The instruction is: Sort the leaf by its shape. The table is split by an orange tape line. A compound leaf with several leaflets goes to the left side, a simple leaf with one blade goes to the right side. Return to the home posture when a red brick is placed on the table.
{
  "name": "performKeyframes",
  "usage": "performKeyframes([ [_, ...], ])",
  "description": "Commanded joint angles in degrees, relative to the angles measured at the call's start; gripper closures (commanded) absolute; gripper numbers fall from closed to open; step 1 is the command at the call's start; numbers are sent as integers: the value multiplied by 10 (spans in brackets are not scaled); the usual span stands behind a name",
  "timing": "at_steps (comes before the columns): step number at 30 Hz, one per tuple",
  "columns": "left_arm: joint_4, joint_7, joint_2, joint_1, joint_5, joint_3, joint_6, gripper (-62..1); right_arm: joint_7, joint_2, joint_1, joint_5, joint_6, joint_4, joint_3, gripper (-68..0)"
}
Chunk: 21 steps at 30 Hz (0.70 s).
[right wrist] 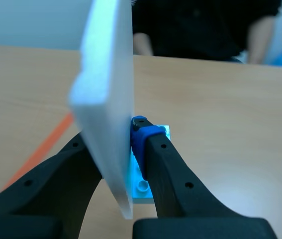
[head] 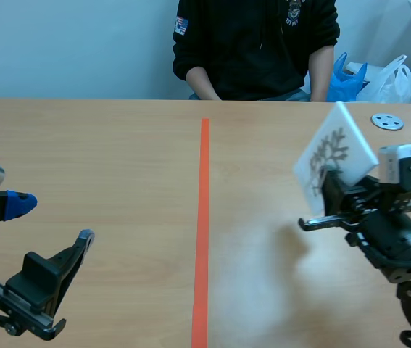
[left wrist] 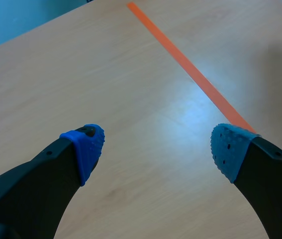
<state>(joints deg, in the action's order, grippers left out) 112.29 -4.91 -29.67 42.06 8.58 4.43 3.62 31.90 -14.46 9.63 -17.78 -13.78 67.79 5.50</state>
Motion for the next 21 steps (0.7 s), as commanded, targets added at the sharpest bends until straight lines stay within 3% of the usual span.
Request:
performKeyframes([
  [1, 14, 10, 4, 1, 1, 0, 1, -469, -11, -4, -7, -14, 12, 7, -20, -46],
  [5, 14, 10, 4, 1, -1, 0, 1, -469, -53, -5, -8, -52, 27, 7, -88, -47],
  [9, 14, 10, 4, 1, -1, 0, 1, -469, -89, -5, -10, -55, 33, 7, -137, -47],
  [15, 14, 10, 4, 1, -1, 0, 1, -469, -115, -12, -46, -58, 67, -29, -153, -51],
  [21, 14, 10, 4, 1, -3, 0, 1, -469, -114, -32, -118, -49, 70, -111, -153, -51],
])
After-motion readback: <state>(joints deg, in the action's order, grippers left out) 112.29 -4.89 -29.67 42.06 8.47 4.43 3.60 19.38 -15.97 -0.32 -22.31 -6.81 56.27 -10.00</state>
